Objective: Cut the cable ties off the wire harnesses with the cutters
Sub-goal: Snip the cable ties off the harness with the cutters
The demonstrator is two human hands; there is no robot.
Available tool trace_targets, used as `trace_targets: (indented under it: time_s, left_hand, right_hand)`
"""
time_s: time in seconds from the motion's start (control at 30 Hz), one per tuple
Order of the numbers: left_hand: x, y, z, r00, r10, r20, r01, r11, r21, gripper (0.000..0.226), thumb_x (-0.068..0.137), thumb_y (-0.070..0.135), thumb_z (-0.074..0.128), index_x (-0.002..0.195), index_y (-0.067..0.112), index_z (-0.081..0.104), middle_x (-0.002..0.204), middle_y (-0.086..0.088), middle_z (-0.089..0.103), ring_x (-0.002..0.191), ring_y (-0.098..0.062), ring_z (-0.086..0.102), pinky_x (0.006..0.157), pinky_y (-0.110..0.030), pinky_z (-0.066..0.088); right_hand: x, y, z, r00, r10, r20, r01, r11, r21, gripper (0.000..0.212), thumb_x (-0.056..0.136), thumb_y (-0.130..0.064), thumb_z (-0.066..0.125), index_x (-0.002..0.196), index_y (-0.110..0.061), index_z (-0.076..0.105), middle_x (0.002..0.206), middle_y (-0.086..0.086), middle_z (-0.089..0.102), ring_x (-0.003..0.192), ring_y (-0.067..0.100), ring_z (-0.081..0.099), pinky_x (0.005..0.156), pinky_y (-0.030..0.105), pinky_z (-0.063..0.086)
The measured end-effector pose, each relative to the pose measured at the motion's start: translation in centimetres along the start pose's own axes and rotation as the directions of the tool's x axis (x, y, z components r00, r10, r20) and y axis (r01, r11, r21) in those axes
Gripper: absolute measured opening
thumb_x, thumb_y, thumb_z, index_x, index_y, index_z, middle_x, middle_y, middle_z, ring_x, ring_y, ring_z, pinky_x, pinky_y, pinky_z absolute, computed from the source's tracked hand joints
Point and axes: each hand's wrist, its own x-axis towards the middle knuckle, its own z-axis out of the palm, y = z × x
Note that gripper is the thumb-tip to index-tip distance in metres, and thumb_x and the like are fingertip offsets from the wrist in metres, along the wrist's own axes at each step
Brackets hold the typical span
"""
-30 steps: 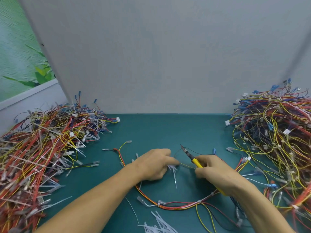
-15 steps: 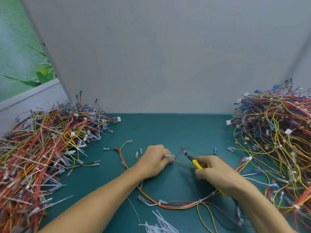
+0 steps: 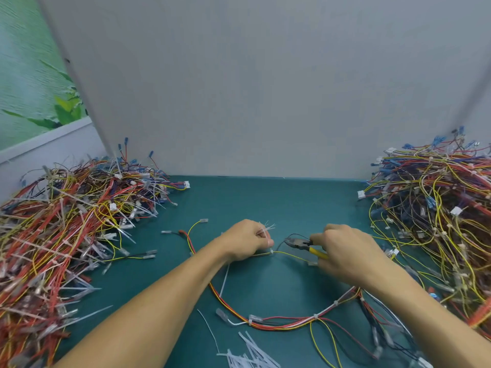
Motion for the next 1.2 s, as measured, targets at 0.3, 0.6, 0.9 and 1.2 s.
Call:
trace_targets:
  time_s: [0.3, 0.6, 0.9, 1.2]
  left_hand:
    - [0.2, 0.2, -0.1, 1.0, 0.009, 0.021, -0.01, 1.0, 0.024, 0.016, 0.089, 0.026, 0.065, 0.074, 0.022, 0.06, 0.06, 0.01, 0.049, 0.053, -0.004, 0.041, 0.053, -0.021, 0.032]
    - [0.4, 0.0, 0.0, 0.999, 0.005, 0.032, -0.006, 1.0, 0.021, 0.013, 0.089, 0.027, 0.065, 0.079, 0.019, 0.062, 0.063, 0.008, 0.049, 0.057, -0.008, 0.041, 0.056, -0.025, 0.034]
    - [0.5, -0.1, 0.1, 0.999, -0.001, 0.036, 0.001, 1.0, 0.019, 0.013, 0.089, 0.028, 0.065, 0.082, 0.017, 0.064, 0.065, 0.007, 0.051, 0.059, -0.009, 0.043, 0.059, -0.026, 0.035]
    - [0.6, -0.1, 0.1, 0.999, 0.003, 0.034, -0.004, 1.0, 0.029, 0.012, 0.089, 0.027, 0.065, 0.083, 0.016, 0.063, 0.066, 0.006, 0.051, 0.06, -0.01, 0.042, 0.063, -0.027, 0.036]
  right_hand:
    - [1.5, -0.5, 0.3, 0.986, -0.149, 0.076, 0.154, 0.986, -0.059, 0.029, 0.084, -0.034, 0.052, 0.111, -0.029, 0.06, 0.101, -0.001, 0.055, 0.098, 0.027, 0.059, 0.066, 0.031, 0.039]
    - [1.9, -0.5, 0.3, 0.971, -0.181, 0.155, 0.186, 0.982, -0.021, 0.036, 0.079, -0.027, 0.054, 0.114, -0.031, 0.061, 0.101, 0.0, 0.055, 0.098, 0.027, 0.058, 0.069, 0.032, 0.045]
    - [1.8, -0.5, -0.1, 0.964, -0.193, 0.182, 0.192, 0.981, 0.023, 0.039, 0.078, -0.028, 0.054, 0.117, -0.03, 0.061, 0.103, 0.0, 0.058, 0.098, 0.025, 0.058, 0.074, 0.033, 0.051]
    - [1.7, -0.2, -0.1, 0.963, -0.182, 0.201, 0.173, 0.983, 0.061, 0.04, 0.078, -0.029, 0.056, 0.117, -0.034, 0.06, 0.103, -0.002, 0.057, 0.099, 0.024, 0.057, 0.075, 0.034, 0.051]
